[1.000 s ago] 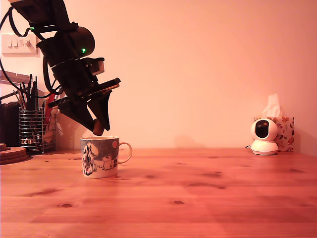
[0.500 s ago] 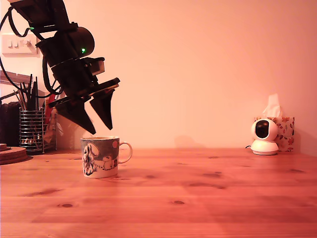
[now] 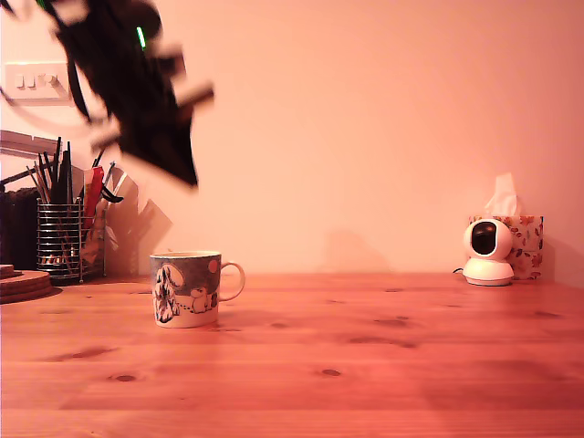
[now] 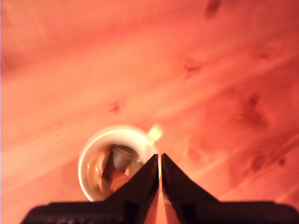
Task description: Pick up the coffee capsules on the table and drop them inside the coffee cup
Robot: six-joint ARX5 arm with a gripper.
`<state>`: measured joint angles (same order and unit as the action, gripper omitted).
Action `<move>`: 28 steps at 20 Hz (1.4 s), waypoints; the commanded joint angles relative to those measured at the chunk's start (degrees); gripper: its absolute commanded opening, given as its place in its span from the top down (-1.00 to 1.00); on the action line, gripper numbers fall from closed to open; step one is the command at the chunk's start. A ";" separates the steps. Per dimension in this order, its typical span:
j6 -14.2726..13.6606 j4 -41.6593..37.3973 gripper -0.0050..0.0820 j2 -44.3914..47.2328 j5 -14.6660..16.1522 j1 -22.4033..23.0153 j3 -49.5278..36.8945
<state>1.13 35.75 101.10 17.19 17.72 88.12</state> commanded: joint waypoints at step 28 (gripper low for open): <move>14.53 -17.11 0.93 -44.04 -10.01 1.01 -50.58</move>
<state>15.16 18.61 57.63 7.29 18.04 39.11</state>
